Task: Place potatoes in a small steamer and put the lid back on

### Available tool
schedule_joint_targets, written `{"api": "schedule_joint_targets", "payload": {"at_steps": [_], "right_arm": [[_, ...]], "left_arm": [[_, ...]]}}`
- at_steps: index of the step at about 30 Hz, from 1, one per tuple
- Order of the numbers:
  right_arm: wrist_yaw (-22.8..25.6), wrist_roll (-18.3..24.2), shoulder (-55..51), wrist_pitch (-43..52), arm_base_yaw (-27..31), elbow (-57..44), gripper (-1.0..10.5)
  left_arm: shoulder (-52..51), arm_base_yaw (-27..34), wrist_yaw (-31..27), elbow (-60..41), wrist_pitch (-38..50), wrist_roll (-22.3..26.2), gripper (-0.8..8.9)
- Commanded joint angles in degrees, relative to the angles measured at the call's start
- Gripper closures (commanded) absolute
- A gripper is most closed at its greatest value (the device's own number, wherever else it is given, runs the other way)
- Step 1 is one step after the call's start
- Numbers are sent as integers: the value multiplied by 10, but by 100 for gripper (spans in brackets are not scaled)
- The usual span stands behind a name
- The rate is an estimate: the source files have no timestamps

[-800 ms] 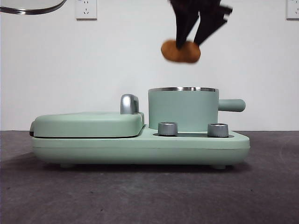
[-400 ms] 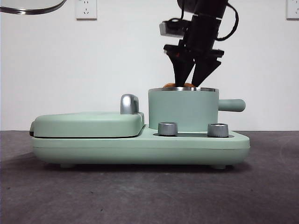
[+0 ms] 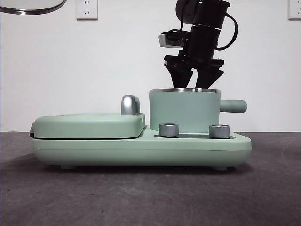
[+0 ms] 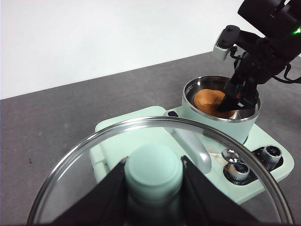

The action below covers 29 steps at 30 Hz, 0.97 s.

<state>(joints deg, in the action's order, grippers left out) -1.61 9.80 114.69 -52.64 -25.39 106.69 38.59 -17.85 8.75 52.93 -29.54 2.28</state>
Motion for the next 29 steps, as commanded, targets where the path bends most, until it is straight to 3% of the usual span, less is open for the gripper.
{"api": "schedule_joint_targets", "payload": {"at_steps": [1,7,11,14,23,29], "right_arm": [[-13,6,3,3,-3,28,586],[-50,-10,-129,-5,-3,51,588],[-50,-10,-230,4,-3,2,588],[-43,-11,-308,44,-3,-94,590],[-33,-98,-524,190,-3,-390,596],[-9,-125,-659,228,-6,-539,625]], "left_arm": [[0,-1,0,9,21,-1,800],[0,-1,1,9,21,-2,800],[0,-1,1,9,21,-2,800],[0,-1,1,9,21,-2,800],[3,-1,28,9,21,-2,800],[28,-2,61,9,22,-2,800]]}}
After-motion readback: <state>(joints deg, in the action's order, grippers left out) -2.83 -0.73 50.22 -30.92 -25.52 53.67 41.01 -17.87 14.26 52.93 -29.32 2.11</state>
